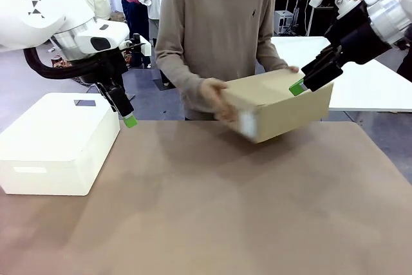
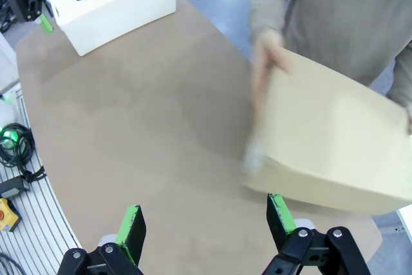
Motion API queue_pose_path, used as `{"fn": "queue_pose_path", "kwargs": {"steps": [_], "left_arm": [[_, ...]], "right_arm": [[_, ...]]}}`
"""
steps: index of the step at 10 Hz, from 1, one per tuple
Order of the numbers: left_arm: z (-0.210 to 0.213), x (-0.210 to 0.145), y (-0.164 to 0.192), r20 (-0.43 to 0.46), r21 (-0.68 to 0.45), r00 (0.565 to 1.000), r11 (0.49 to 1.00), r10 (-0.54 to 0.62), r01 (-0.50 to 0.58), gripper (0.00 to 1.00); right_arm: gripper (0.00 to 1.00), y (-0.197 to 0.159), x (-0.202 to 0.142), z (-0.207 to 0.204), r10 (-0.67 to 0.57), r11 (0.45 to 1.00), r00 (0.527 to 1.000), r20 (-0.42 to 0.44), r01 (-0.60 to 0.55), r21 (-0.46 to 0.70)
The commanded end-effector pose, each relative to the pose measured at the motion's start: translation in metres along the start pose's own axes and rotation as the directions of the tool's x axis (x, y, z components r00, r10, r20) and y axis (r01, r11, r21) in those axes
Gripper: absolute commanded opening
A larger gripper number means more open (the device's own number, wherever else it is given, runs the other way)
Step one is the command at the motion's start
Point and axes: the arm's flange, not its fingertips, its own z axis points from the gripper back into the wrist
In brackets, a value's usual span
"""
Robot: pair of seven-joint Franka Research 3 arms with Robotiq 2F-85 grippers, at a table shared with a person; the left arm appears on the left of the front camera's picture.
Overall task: Pack the shoes into the box.
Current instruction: Press down on the lid of the Shoes Box.
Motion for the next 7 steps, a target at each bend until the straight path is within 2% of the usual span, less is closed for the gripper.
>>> {"fn": "queue_pose_path", "kwargs": {"steps": [1,7], "left_arm": [[0.002,0.0007,0.0004,-0.005,-0.002,1.0,1.0,-0.003,0.003,1.0],[0.002,0.0007,0.0004,-0.005,-0.002,1.0,1.0,-0.003,0.003,1.0]], "right_arm": [[1.0,-0.0008,0.0026,0.0001,-0.015,1.0,1.0,-0.004,0.015,-0.011],[1.0,-0.0008,0.0026,0.0001,-0.015,1.0,1.0,-0.004,0.015,-0.011]]}}
